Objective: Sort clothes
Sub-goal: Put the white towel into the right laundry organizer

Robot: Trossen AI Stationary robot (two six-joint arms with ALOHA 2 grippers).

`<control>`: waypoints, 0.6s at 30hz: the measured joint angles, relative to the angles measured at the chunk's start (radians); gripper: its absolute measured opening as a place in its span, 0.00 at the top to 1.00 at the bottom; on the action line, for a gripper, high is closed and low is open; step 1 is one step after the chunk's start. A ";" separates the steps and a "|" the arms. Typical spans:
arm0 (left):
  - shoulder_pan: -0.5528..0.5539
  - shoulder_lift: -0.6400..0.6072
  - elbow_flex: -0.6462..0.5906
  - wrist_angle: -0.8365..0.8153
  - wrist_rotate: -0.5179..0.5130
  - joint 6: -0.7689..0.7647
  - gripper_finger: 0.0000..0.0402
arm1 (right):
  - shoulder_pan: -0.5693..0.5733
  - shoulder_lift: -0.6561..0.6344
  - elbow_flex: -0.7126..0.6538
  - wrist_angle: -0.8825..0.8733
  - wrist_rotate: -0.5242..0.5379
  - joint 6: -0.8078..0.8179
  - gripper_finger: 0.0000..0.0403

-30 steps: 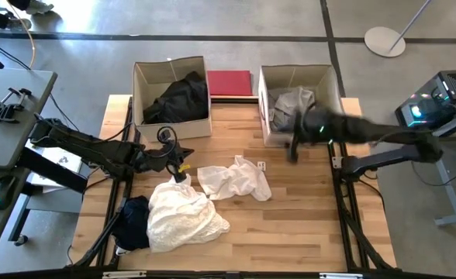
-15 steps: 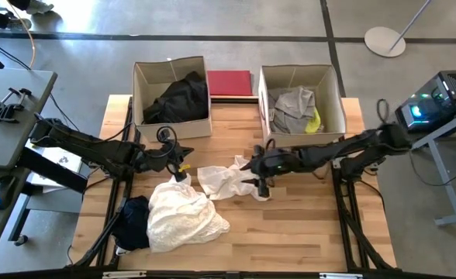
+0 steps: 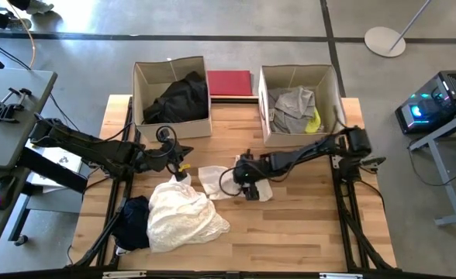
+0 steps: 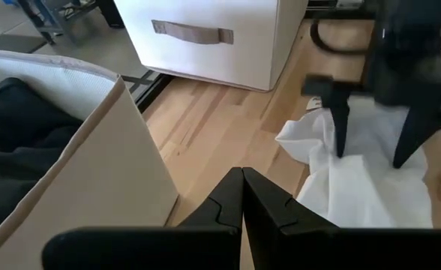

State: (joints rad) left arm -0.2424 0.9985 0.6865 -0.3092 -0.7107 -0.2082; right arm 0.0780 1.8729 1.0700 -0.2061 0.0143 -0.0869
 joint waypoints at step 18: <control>-0.001 0.000 0.000 -0.032 -0.012 0.001 1.00 | 0.023 -0.173 0.027 -0.133 0.225 0.108 0.95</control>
State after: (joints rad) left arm -0.2432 0.9985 0.6865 -0.3407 -0.7227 -0.2073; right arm 0.1006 1.6998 1.0966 -0.3387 0.2395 0.0209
